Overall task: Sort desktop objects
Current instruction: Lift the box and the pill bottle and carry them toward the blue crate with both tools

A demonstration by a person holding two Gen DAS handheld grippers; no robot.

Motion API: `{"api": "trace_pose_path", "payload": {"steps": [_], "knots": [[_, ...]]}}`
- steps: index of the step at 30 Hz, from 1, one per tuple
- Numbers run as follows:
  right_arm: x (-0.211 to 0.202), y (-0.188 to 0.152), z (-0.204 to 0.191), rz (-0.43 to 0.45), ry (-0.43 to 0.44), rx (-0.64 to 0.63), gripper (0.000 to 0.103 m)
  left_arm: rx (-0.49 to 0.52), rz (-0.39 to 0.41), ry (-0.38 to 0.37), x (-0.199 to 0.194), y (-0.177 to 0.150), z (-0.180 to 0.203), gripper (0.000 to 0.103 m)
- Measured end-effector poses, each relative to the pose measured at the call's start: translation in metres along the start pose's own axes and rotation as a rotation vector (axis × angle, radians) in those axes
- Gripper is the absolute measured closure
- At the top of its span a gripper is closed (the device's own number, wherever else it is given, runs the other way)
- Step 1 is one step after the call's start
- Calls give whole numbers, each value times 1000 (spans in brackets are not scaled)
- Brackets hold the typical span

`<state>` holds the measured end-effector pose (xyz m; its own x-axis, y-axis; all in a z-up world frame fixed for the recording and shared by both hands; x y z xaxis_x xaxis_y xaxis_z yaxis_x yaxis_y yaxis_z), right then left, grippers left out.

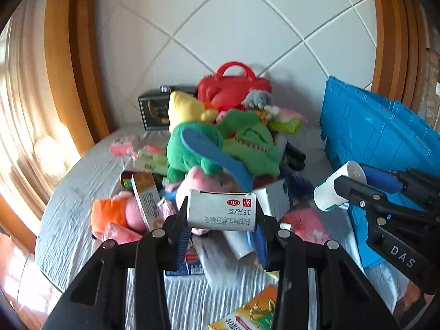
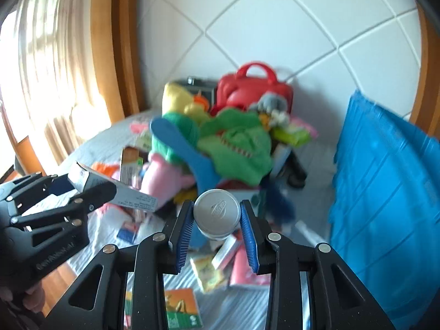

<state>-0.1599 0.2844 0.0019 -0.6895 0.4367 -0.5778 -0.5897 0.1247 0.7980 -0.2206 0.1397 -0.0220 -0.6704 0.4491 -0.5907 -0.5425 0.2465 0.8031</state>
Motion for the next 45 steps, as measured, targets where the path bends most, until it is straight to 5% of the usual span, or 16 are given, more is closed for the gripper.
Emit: {"api": "trace_pose_path", "payload": {"steps": [9, 17, 28, 32, 36, 45], "knots": [[-55, 50, 38, 143, -100, 0, 70, 57, 149, -40, -33, 53, 44, 64], [-122, 66, 124, 238, -268, 59, 70, 137, 262, -125, -63, 94, 125, 64], [-161, 25, 261, 140, -443, 152, 70, 223, 268, -251, -63, 123, 276, 64], [-156, -1, 305, 52, -461, 190, 70, 249, 210, -270, -50, 122, 325, 64], [-143, -26, 331, -34, -459, 209, 70, 274, 70, -265, -25, 107, 359, 64], [-124, -70, 365, -187, -447, 245, 70, 315, -179, -278, 11, 70, 405, 64]]}}
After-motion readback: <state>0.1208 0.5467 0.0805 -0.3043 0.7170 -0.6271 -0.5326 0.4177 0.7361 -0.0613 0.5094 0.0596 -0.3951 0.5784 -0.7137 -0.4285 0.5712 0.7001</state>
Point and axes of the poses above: each gripper's, at about its wrist camera, not at the fingertips, and x roughly the way its jaws point, z to its right, y to its top, the point moved 6 cm from there along x, roughly the way its jaws point, and after that the axes turned 2 degrees about -y, right-handed, at the moved point
